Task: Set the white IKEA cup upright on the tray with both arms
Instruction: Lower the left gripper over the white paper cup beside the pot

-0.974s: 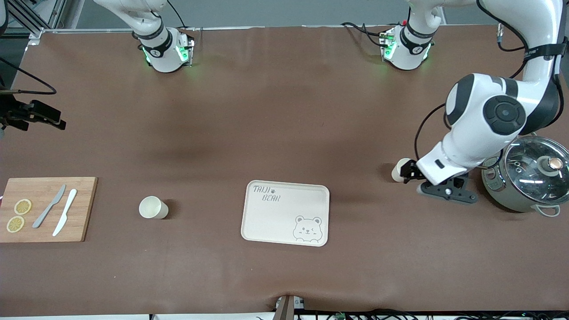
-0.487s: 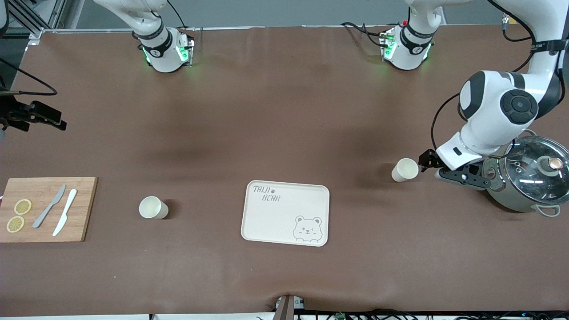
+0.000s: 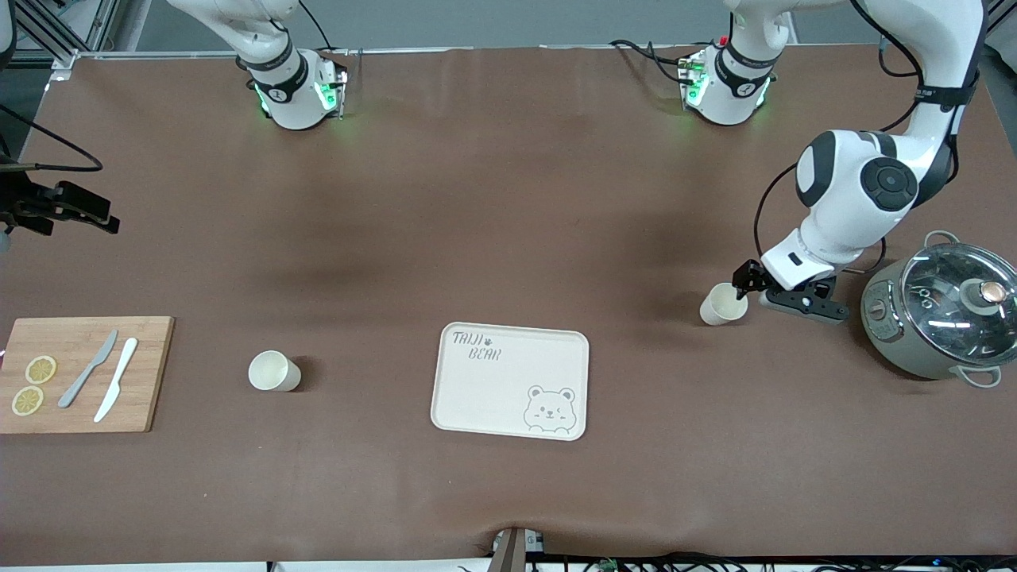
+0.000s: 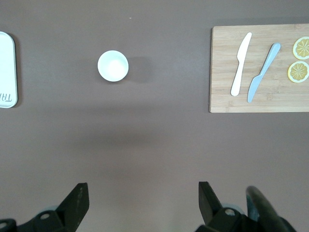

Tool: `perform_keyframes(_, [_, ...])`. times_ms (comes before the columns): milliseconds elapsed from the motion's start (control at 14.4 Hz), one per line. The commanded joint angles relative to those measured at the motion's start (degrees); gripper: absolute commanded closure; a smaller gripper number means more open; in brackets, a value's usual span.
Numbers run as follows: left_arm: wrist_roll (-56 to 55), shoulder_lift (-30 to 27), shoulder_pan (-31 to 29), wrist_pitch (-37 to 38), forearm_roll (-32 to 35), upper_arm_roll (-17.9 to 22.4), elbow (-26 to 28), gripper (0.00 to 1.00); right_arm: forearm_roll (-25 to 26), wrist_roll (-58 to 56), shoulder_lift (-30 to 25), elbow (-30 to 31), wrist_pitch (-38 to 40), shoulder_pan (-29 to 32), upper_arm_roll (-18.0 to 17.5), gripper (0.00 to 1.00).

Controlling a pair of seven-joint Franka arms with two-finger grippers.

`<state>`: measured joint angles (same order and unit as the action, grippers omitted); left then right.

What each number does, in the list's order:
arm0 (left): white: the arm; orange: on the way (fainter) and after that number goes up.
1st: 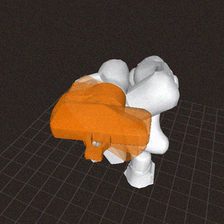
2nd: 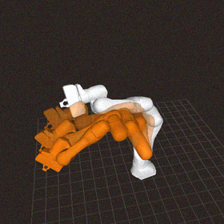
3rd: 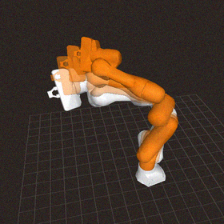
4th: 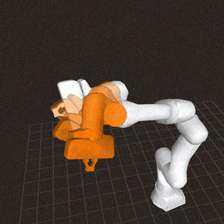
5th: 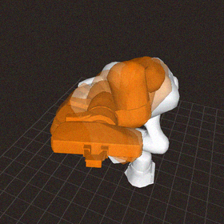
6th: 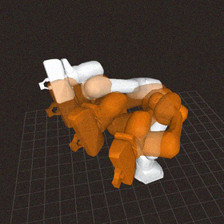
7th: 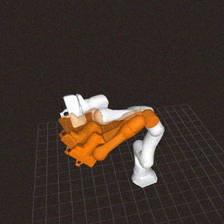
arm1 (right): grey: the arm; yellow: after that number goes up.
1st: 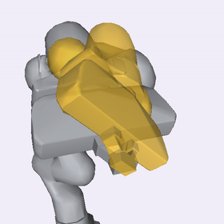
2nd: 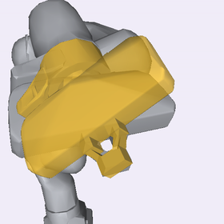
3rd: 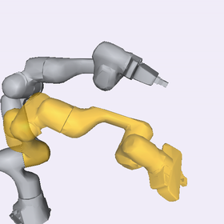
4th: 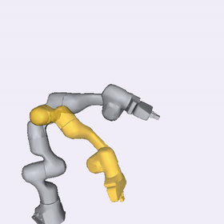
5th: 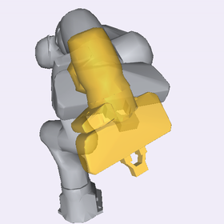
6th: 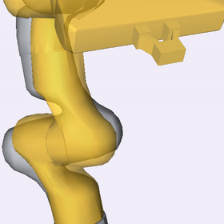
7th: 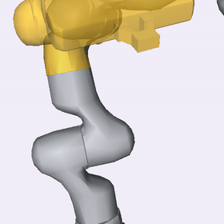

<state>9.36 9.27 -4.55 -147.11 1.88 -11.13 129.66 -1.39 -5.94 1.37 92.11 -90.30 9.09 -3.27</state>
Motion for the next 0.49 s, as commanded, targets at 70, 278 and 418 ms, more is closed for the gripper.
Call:
perform_keyframes(70, [2.1,1.2,-0.8,-3.6,-1.3,-0.5,1.4,0.00,0.1,0.7,0.3,-0.4,0.2,0.0,-0.1,0.00])
perform_keyframes(278, [2.1,2.8,-1.2,-6.1,-1.3,-0.5,1.8,0.00,0.2,0.7,0.4,-0.4,0.2,0.0,-0.1,0.00])
perform_keyframes(418, [2.3,4.0,-1.3,-7.5,-1.3,-0.5,1.9,0.00,0.1,0.7,0.4,-0.4,0.2,0.0,-0.1,0.00])
